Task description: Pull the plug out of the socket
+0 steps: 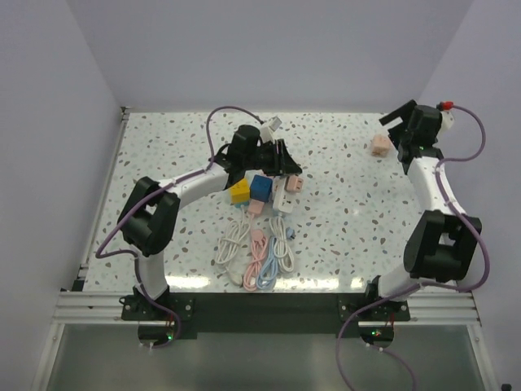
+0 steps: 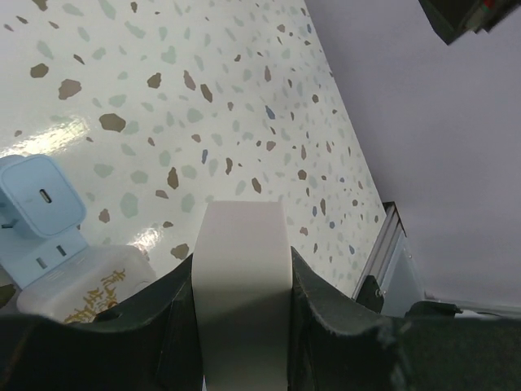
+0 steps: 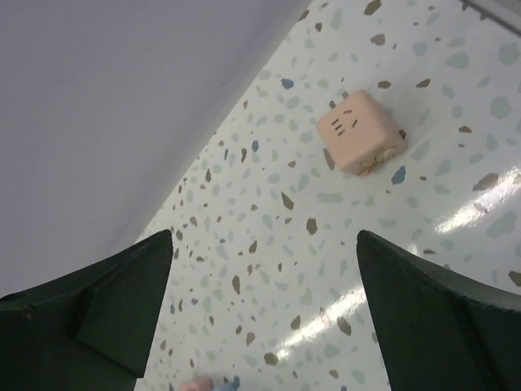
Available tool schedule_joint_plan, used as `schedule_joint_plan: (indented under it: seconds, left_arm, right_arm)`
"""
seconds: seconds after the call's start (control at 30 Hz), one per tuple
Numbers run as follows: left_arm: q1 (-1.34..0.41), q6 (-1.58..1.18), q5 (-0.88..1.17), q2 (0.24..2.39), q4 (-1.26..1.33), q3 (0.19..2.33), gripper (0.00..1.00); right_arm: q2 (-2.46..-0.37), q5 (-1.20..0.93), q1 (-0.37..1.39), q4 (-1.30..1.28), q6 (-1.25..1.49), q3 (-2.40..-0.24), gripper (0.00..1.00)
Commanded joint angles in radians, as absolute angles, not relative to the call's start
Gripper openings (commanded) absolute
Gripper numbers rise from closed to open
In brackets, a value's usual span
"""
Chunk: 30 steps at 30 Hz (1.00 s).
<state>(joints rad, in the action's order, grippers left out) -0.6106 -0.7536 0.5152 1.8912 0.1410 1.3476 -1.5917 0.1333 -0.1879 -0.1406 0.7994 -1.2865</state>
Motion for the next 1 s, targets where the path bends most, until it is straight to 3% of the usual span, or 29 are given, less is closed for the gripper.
schedule_joint_plan:
  seconds: [0.0,0.33,0.53,0.83,0.97]
  left_arm:
    - [-0.607,-0.680,0.462,1.879,0.062,1.391,0.00]
    - [-0.638,-0.594,0.371,1.885,-0.123,1.433,0.00]
    - [-0.683,-0.633,0.344,1.905,-0.112,1.440,0.00]
    - [-0.707,-0.695,0.337,1.893,-0.072,1.456,0.00]
    - [-0.710,-0.712,0.337,1.893,-0.069,1.476,0.00]
  right_arm:
    - [-1.488,-0.074,-0.175,-0.117,0.778,-1.148,0.98]
    - [-1.137,-0.509,-0.033,-0.449,0.460,-1.029,0.94]
    - [-1.089,-0.514,0.161,-0.535,0.429,-1.009,0.89]
    - [-1.193,-0.419,0.284,-0.525,0.426,-1.032,0.85]
    - [-1.238,-0.434,0.308,-0.529,0.420,-1.046,0.78]
